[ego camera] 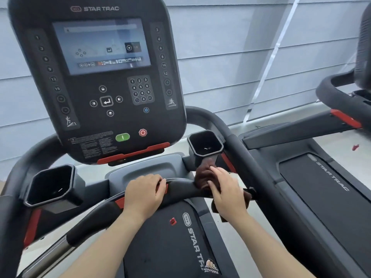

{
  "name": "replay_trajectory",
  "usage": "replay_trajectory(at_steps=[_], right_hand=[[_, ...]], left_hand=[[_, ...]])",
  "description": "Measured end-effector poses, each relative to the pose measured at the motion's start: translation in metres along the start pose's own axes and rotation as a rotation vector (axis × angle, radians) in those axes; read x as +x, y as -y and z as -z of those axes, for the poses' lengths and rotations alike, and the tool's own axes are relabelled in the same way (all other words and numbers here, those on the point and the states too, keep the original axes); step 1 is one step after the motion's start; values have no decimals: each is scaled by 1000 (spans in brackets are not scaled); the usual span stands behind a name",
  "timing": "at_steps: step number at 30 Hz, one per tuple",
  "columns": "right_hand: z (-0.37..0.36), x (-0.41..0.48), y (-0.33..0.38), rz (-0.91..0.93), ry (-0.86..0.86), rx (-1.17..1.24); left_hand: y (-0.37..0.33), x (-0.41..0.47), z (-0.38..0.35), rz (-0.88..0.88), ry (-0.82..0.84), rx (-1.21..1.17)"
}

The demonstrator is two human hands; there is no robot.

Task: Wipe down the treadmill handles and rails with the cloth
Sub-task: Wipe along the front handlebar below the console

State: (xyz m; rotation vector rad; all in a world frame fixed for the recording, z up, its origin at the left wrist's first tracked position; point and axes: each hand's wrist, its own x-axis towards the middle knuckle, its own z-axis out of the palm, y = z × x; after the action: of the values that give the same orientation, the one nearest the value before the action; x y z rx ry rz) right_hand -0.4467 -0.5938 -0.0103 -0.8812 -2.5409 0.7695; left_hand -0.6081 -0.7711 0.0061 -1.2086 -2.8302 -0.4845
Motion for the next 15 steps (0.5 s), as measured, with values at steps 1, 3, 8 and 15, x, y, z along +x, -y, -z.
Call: replay_trajectory(at_steps=[1,3,8,15], right_hand=[[3,-4,-7,-68,-44,2],[5,-11,-15,-241,-113,-3],[-10,-12,9,-254,-121,-35],[-18,-13,27,-7,-69,19]], left_hand=[[0,-1,0,-14,-3,-14],[0,-2,-1,-31,-19,-22],[1,-2,-5,-47,-48,3],[-2,-2,-4,-27,-58,11]])
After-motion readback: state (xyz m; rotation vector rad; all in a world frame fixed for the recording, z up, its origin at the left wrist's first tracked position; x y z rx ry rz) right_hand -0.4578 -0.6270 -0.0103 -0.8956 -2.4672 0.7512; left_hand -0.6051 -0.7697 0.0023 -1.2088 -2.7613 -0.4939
